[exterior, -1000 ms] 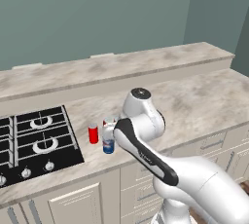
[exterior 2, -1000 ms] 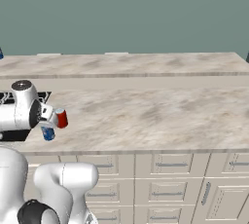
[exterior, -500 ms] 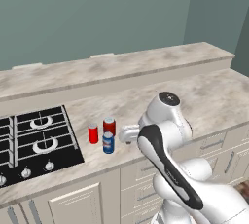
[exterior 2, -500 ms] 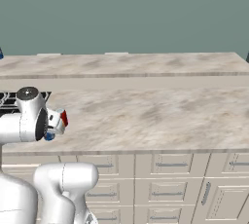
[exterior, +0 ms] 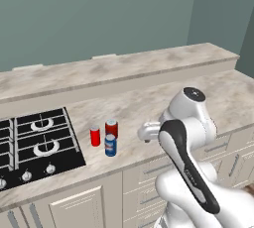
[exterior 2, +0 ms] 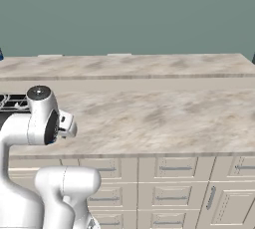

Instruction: Four empty soda cans are scattered around the kitchen. Gather all the cans and cluster them next to the stove for recycling.

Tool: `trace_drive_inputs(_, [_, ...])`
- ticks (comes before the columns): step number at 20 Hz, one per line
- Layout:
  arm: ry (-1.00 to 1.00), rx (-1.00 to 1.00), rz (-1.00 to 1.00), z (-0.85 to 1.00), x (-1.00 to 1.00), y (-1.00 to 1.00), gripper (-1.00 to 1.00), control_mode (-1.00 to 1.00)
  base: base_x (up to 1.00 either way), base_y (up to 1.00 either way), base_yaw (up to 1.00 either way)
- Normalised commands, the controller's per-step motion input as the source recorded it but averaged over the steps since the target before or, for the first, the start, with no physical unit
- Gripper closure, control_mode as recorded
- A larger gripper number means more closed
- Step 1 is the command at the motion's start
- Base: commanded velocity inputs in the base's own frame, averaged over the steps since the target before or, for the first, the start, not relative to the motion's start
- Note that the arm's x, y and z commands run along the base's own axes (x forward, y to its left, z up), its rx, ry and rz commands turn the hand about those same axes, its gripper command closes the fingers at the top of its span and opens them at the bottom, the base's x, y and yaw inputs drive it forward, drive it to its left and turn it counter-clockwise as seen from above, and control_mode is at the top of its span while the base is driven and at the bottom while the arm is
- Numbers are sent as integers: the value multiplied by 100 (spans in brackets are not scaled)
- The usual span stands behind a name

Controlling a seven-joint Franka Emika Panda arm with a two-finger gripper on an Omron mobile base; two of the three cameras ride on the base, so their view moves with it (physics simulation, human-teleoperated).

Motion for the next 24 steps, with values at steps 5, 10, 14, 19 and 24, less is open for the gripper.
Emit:
trace_drive_inputs(5, [0, 0, -2, 14, -7, -43, -100, -100, 0, 0, 0])
trace_drive_inputs(10, [5, 0, -9, 1, -2, -29, -100, -100, 0, 0, 0])
trace_drive_inputs(14, [2, -2, -6, 0, 0, -16, -100, -100, 0, 0, 0])
trace_drive_inputs(19, [0, 0, -1, 0, 0, -2, -100, -100, 0, 0, 0])
trace_drive_inputs(24, [0, 0, 0, 0, 0, 0, -100, -100, 0, 0, 0])
